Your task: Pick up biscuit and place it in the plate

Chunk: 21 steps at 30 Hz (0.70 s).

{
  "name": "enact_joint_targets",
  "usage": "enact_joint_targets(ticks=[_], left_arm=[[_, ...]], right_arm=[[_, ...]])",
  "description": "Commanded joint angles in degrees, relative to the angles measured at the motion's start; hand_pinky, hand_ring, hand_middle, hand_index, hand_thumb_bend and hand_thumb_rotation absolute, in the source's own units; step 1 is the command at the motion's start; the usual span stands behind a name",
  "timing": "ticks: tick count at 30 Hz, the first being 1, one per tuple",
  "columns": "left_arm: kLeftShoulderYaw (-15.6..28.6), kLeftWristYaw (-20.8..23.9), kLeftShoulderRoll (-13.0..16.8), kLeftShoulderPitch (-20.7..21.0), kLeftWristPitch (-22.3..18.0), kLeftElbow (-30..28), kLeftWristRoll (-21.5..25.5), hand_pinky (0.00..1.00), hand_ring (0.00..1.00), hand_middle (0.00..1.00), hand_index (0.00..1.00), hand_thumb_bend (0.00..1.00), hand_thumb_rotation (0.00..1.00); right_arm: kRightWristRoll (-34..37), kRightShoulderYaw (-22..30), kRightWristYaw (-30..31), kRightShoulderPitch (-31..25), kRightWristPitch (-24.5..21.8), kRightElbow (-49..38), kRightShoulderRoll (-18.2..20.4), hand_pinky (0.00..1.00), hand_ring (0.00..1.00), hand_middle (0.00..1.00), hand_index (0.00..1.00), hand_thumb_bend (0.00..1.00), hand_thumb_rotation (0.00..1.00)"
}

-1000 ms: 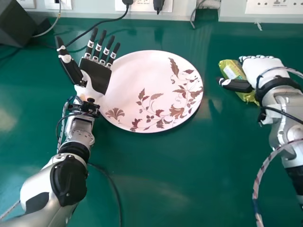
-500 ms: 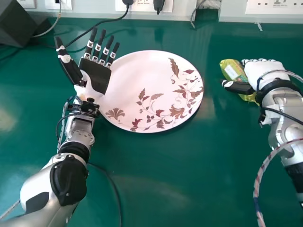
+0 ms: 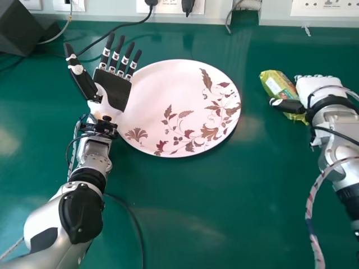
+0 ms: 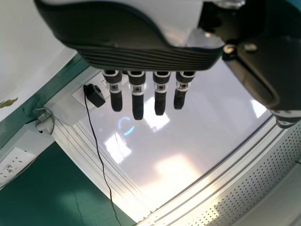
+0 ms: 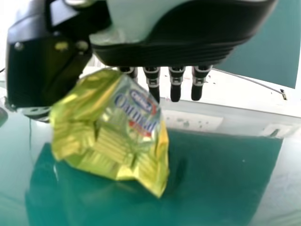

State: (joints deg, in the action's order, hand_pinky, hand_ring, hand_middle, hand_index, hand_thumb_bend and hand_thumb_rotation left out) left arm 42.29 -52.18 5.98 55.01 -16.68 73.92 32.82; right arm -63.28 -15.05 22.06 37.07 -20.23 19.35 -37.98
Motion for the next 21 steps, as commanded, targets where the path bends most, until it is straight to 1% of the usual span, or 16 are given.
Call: enact_joint_targets(ticks=[1,5,7,10,16,18,21], left_arm=[[0.52,-0.16,-0.86,-3.2,0.69,1.33,0.88,0.94,0.92,0.97,1.0,1.0,0.6],[0.55,-0.65,-0.85,-3.2,0.84,1.29,0.96,0.94,0.91,0.97,1.0,1.0,0.59],[0.71,-1.09,-0.76,-3.19,1.26,1.33,1.18,0.95,0.91,0.97,1.0,1.0,0.59],[0.64,-0.61,-0.91,-3.15,0.78,1.28,1.02,0.94,0.9,0.97,1.0,1.0,0.6],[0.37,-1.16,-0.96,-3.23,0.08,1.2,0.73,0.95,0.91,0.97,1.0,1.0,0.59],[0.5,-1.39,-0.88,-3.24,0.42,1.27,0.89,0.95,0.91,0.97,1.0,1.0,0.59],[0.47,-1.11,-0.87,-3.24,0.38,1.27,0.81,0.95,0.9,0.96,1.0,1.0,0.58]], right_arm=[[0.65,-0.36,-0.96,0.44,-0.51,0.65,-0.93,1.0,1.0,1.0,1.0,0.81,0.92],[0.94,-0.67,-1.1,0.34,-0.45,0.71,-1.4,1.0,1.0,1.0,1.0,0.8,0.93],[0.87,-1.05,-0.68,0.19,-0.34,0.44,-1.71,1.0,1.0,1.0,1.0,0.8,0.92],[0.13,-2.31,-0.07,-0.24,-0.12,0.24,-2.23,1.0,1.0,1.0,1.0,0.79,0.9],[0.34,-3.74,0.57,-0.29,-0.2,1.27,-2.38,1.0,1.0,1.0,1.0,0.78,0.92],[0.34,-4.34,0.89,-0.24,-0.04,1.72,-2.53,1.0,1.0,1.0,1.0,0.78,0.89],[0.74,-4.65,0.72,-0.75,0.39,1.63,-2.75,1.0,1.0,1.0,1.0,0.77,0.89]])
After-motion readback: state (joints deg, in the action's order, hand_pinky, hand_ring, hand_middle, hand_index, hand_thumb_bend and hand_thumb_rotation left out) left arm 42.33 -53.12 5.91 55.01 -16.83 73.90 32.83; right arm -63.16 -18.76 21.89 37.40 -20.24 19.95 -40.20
